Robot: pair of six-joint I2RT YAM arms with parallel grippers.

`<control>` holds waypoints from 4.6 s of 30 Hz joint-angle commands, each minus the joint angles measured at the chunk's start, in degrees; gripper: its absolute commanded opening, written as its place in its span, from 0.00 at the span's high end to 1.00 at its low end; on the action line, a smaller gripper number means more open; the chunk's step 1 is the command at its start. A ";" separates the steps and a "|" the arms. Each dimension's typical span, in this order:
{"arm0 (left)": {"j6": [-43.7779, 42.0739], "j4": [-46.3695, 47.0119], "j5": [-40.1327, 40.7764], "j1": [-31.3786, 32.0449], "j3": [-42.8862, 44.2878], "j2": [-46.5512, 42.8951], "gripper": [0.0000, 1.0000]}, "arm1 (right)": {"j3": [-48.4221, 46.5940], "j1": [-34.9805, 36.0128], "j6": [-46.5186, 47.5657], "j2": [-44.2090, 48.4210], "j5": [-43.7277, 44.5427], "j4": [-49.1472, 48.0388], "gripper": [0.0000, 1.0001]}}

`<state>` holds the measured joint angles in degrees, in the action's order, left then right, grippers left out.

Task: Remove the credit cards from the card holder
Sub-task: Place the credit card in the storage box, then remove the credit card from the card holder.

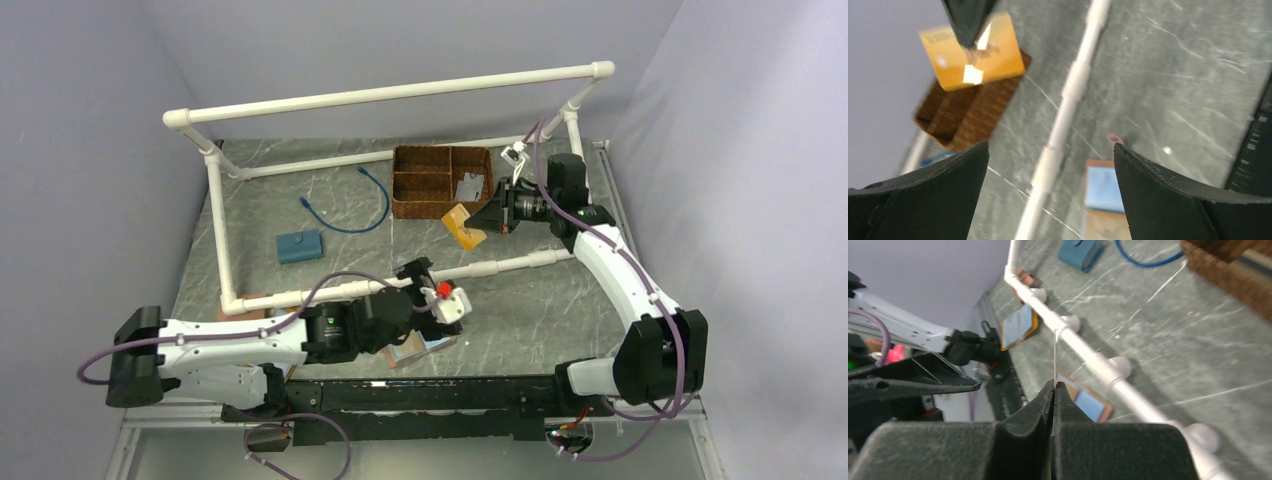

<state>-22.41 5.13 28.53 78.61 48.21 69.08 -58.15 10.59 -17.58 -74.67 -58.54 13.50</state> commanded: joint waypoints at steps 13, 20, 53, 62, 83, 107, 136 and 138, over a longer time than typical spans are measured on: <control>44.53 -21.81 -9.55 -15.81 -6.70 -19.52 0.01 | -30.09 8.76 52.98 -18.97 18.36 21.56 1.00; 46.46 -28.21 -4.99 -15.94 -8.12 -27.78 0.00 | -46.71 12.17 53.64 -33.44 24.59 21.18 1.00; 45.69 -33.80 -0.03 -16.12 -11.20 -35.49 0.01 | -69.46 12.30 55.94 -61.35 27.74 27.74 0.90; 46.93 -31.50 -5.56 -16.21 -11.26 -38.32 0.01 | -62.76 12.52 51.41 -52.44 44.13 20.07 0.58; 69.98 -24.24 -13.11 -16.29 -19.49 -35.59 0.01 | -15.54 15.16 59.70 -4.14 3.50 28.58 0.32; 92.07 -7.45 -16.31 -16.47 -31.55 -27.29 0.53 | 15.58 28.83 52.93 0.81 8.65 2.84 0.76; 98.43 -7.42 -13.77 -16.43 -28.72 -16.67 0.62 | 13.74 38.98 57.16 -9.54 27.49 2.81 0.86; 98.44 -6.87 -14.01 -16.47 -28.65 -16.05 0.61 | 13.69 39.13 57.11 -9.66 27.58 2.75 0.86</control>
<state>74.87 -4.93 13.43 62.33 17.78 52.07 -42.48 49.36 38.68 -84.27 -31.77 17.91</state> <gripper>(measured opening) 0.385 0.145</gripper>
